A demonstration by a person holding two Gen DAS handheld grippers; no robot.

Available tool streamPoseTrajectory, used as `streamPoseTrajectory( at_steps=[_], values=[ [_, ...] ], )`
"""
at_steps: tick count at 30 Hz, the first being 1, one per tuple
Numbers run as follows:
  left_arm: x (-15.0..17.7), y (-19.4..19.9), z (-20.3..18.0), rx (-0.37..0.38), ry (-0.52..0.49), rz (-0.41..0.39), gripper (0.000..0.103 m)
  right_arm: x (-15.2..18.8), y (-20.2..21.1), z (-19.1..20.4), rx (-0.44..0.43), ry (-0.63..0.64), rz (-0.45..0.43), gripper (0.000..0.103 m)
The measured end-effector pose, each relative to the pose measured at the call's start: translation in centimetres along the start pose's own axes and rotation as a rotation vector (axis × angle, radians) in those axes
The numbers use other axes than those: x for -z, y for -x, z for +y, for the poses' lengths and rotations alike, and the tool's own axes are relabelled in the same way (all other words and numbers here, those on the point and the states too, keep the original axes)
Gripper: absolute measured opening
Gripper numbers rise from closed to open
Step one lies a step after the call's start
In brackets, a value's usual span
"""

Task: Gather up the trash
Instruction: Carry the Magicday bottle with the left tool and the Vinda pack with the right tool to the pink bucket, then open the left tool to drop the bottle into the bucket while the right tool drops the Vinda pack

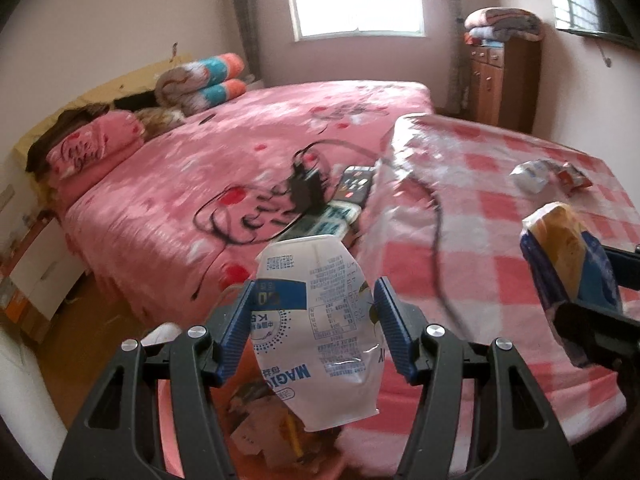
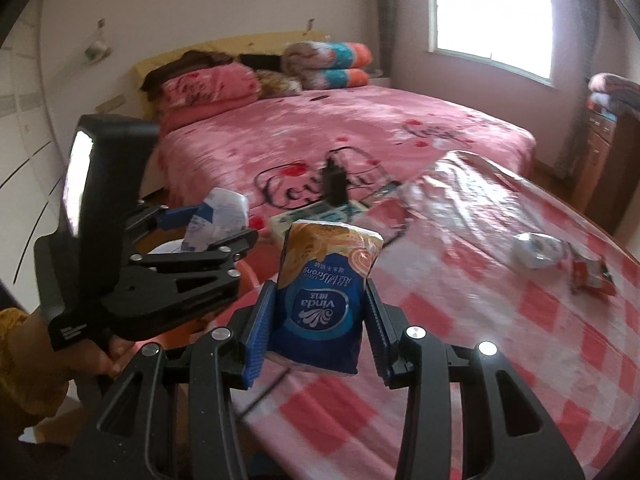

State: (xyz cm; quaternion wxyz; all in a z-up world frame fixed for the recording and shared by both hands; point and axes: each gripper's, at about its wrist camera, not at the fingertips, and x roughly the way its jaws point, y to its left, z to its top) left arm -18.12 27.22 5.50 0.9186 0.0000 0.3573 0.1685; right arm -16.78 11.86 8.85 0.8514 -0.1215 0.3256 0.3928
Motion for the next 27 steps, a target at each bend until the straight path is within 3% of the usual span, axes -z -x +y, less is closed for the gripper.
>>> streamPoseTrajectory(
  at_steps=[11, 18, 22, 24, 27],
  values=[
    [4.6, -2.8, 7.3, -0.072, 0.144, 0.138, 0.061, 0.0, -4.3, 6.0, -0.124, 0.121, 0.07, 0.044],
    [7.8, -5.0, 11.4, -0.046, 0.27, 0.229, 0.061, -0.2, -6.7, 9.7, -0.191, 0.212, 0.105, 0.049],
    [9.3, -6.2, 12.9, -0.018, 0.343, 0.287, 0.062, 0.0, -8.1, 11.1, -0.192, 0.245, 0.121, 0.079],
    [10.1, -6.7, 13.8, -0.029, 0.367, 0.313, 0.069, 0.1, -8.2, 10.9, -0.195, 0.22, 0.12, 0.083],
    [10.6, -6.8, 14.5, -0.023, 0.392, 0.308, 0.071, -0.2, -7.6, 9.8, -0.177, 0.175, 0.094, 0.089]
  ],
)
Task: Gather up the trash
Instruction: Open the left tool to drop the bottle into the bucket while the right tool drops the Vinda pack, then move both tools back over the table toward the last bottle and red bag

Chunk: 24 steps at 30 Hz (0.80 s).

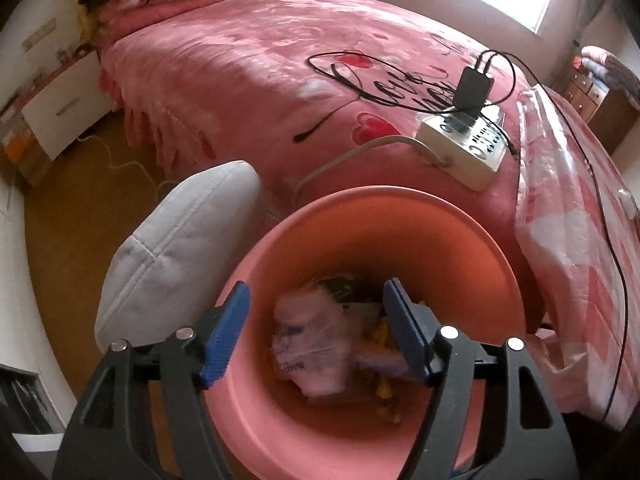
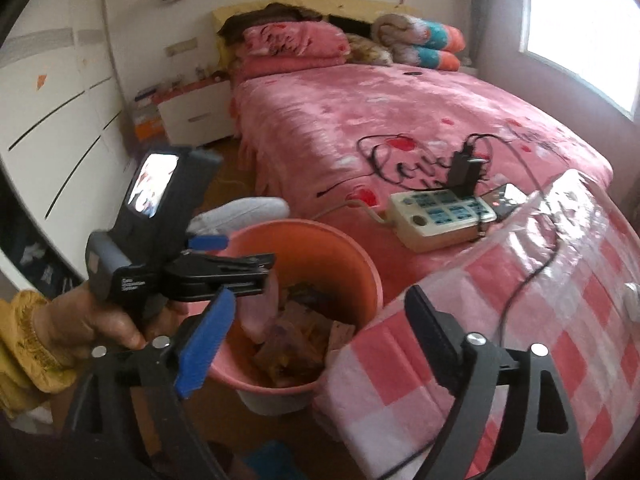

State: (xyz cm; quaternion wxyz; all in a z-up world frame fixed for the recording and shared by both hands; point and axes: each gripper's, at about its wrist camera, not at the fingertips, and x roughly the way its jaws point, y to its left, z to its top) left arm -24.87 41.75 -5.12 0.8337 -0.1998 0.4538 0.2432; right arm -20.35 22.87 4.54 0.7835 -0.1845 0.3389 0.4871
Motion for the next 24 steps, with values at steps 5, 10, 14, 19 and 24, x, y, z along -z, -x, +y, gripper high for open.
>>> streamPoseTrajectory(
  at_steps=[5, 10, 14, 19, 24],
  values=[
    [-0.1, 0.2, 0.1, 0.015, 0.006, -0.017, 0.073, 0.2, 1.6, -2.5, 0.031, -0.095, -0.039, 0.091],
    [-0.5, 1.0, -0.5, 0.014, -0.008, -0.059, 0.078, 0.7, 2.7, -5.0, 0.066, -0.177, -0.059, 0.091],
    [-0.7, 1.9, -1.4, 0.024, -0.032, -0.089, 0.081, 1.4, 3.7, -6.7, 0.099, -0.237, -0.077, 0.091],
    [-1.3, 3.3, -3.1, 0.065, -0.059, -0.111, 0.084, 2.2, 4.9, -8.9, 0.146, -0.299, -0.1, 0.094],
    [-1.8, 4.9, -5.2, 0.12, -0.089, -0.127, 0.084, 3.0, 6.4, -10.9, 0.188, -0.36, -0.127, 0.094]
  ],
)
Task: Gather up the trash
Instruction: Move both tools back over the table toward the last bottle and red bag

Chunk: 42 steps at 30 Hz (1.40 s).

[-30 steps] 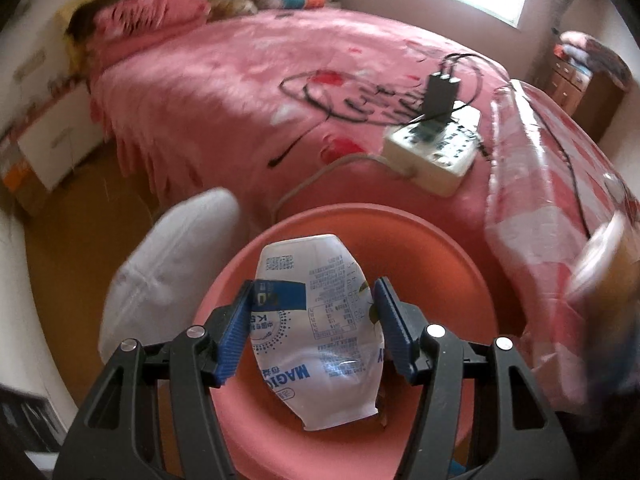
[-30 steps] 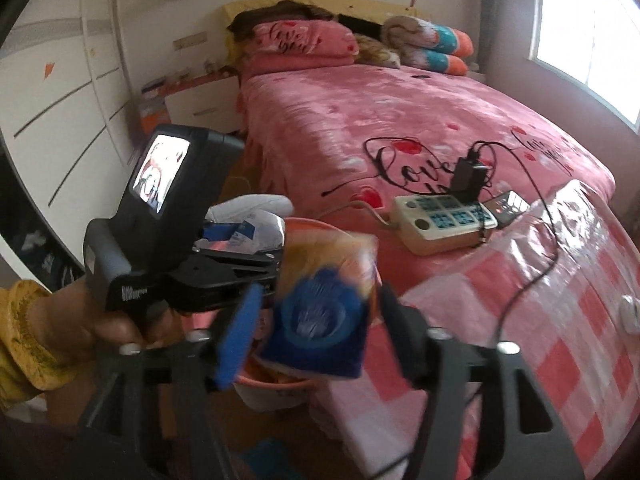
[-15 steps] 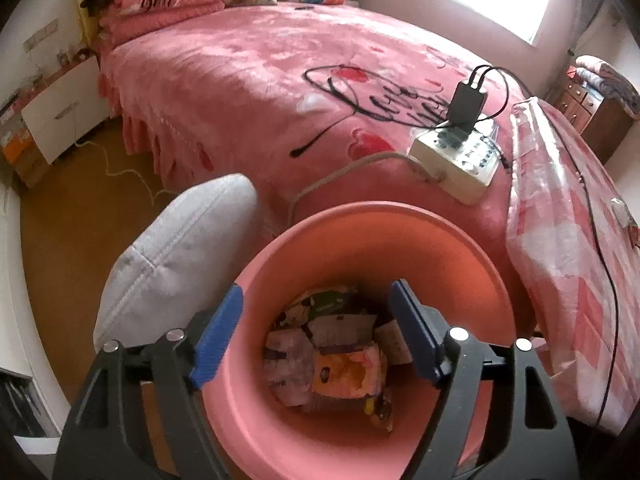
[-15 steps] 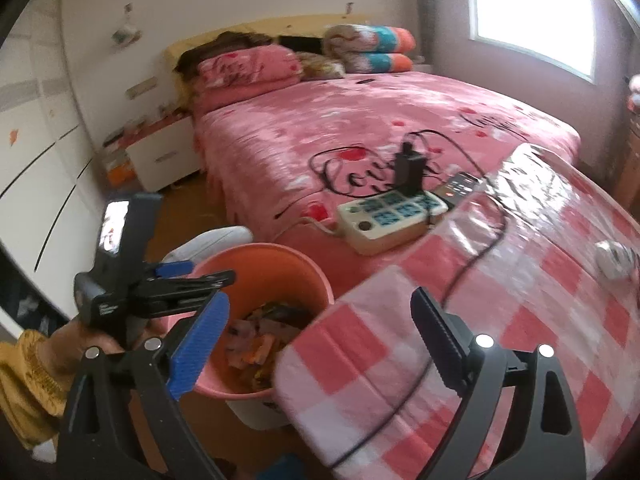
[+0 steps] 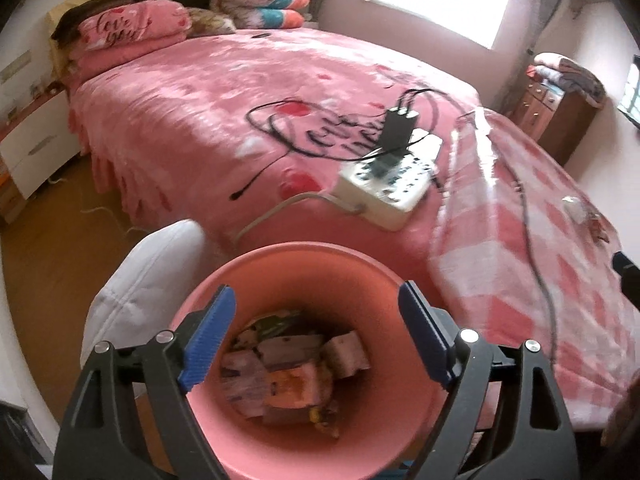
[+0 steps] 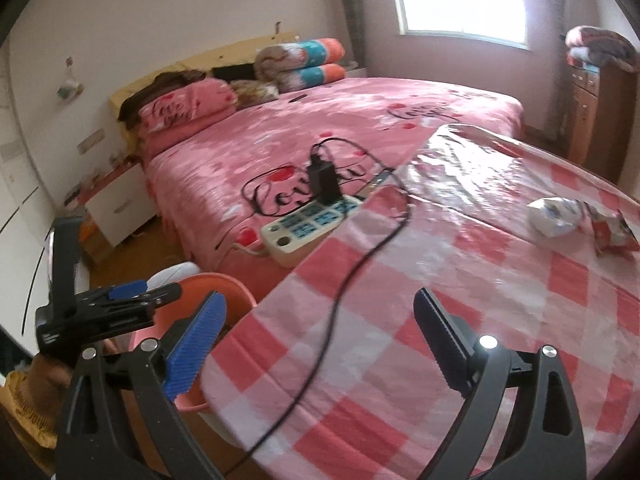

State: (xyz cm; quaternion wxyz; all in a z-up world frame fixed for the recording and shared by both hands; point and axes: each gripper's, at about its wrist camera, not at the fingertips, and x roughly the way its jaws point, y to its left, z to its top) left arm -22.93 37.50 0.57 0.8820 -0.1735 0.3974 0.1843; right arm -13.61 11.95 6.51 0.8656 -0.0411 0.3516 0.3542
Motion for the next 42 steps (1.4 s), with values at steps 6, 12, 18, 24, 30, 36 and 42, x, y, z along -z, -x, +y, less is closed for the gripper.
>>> streamPoseTrajectory(
  at_steps=[6, 12, 18, 24, 30, 36, 42],
  values=[
    [-0.7, 1.0, -3.2, 0.034, -0.055, -0.021, 0.084, -0.1, 1.5, -2.5, 0.061, -0.042, -0.043, 0.094],
    [-1.4, 1.7, -6.6, 0.056, -0.122, -0.034, 0.084, 0.0, 2.7, -5.3, 0.091, -0.099, -0.073, 0.094],
    [-1.8, 1.9, -9.8, 0.078, -0.17, -0.043, 0.084, 0.3, 3.6, -8.0, 0.13, -0.136, -0.099, 0.094],
    [-1.8, 1.9, -13.6, 0.101, -0.241, -0.045, 0.084, 0.8, 4.2, -10.8, 0.161, -0.192, -0.106, 0.094],
    [-1.7, 1.9, -16.6, 0.116, -0.295, -0.05, 0.084, 1.4, 4.9, -13.3, 0.185, -0.236, -0.117, 0.094],
    [-1.7, 1.8, -19.3, 0.13, -0.339, -0.054, 0.084, 2.0, 5.3, -15.7, 0.199, -0.282, -0.121, 0.094],
    [-1.5, 1.5, -21.8, 0.135, -0.375, -0.05, 0.084, 2.7, 5.9, -17.6, 0.236, -0.311, -0.133, 0.094]
  ],
)
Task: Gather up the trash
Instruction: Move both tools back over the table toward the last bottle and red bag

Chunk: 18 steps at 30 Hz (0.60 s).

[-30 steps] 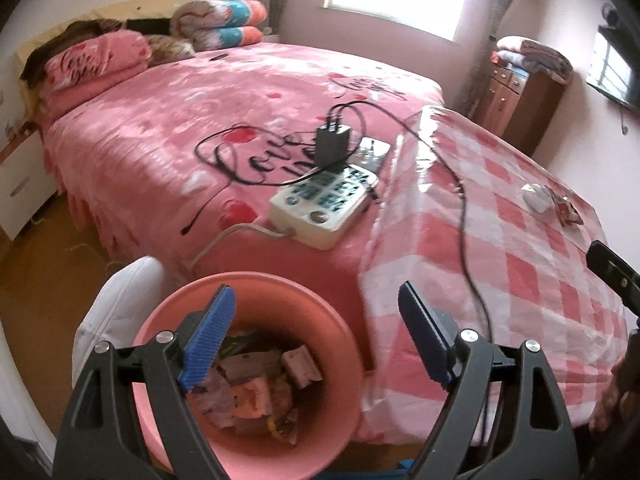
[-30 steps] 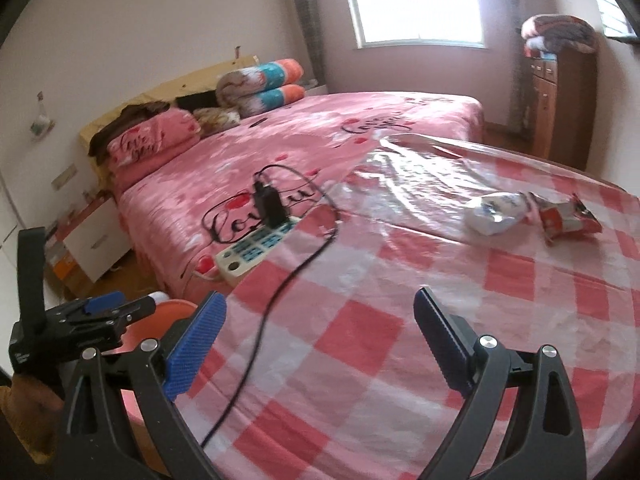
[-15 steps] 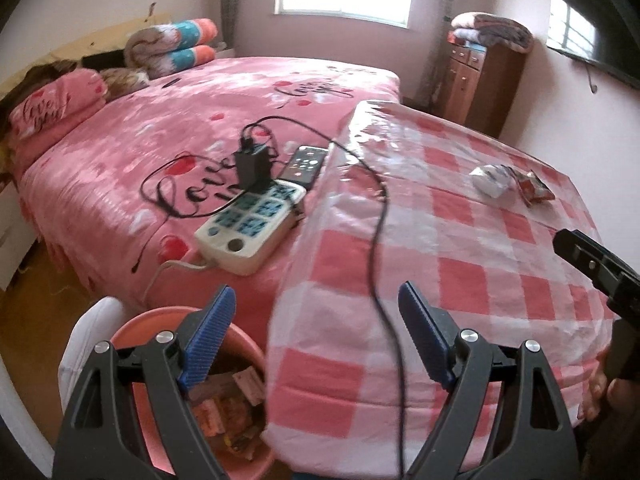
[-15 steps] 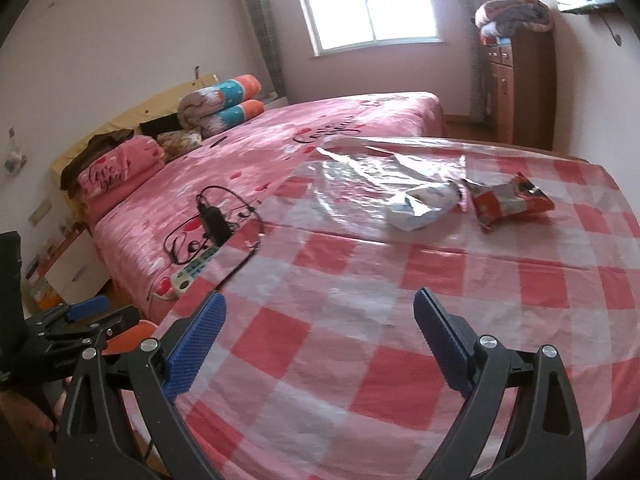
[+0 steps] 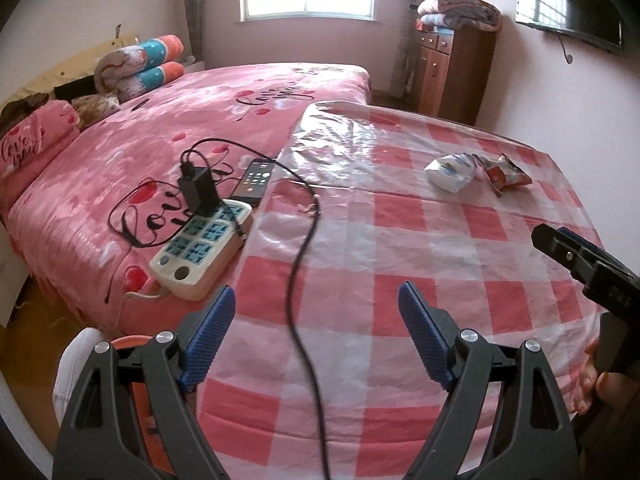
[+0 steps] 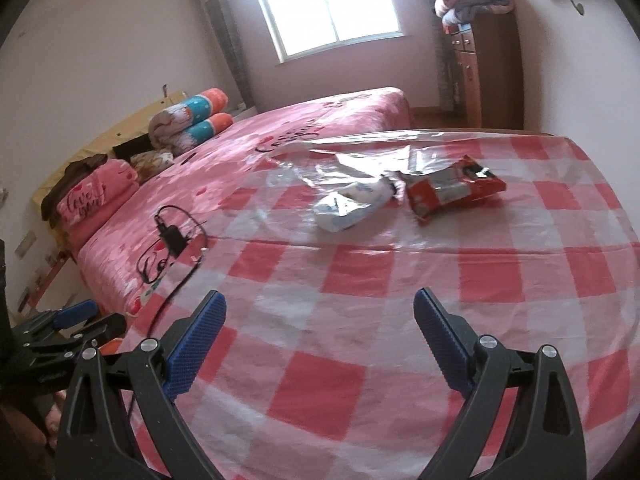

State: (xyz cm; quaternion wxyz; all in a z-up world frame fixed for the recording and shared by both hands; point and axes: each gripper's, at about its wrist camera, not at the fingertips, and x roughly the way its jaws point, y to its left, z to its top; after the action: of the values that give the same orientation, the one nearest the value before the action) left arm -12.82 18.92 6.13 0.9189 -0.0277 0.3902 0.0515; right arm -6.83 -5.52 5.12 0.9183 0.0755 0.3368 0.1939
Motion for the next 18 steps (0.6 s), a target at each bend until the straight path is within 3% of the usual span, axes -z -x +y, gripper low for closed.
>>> streamPoseTrajectory(
  at_steps=[18],
  values=[
    [-3.9, -2.4, -8.4, 0.074, -0.122, -0.028, 0.084, -0.5, -0.3, -6.6, 0.083, -0.109, -0.007, 0.094]
  ],
)
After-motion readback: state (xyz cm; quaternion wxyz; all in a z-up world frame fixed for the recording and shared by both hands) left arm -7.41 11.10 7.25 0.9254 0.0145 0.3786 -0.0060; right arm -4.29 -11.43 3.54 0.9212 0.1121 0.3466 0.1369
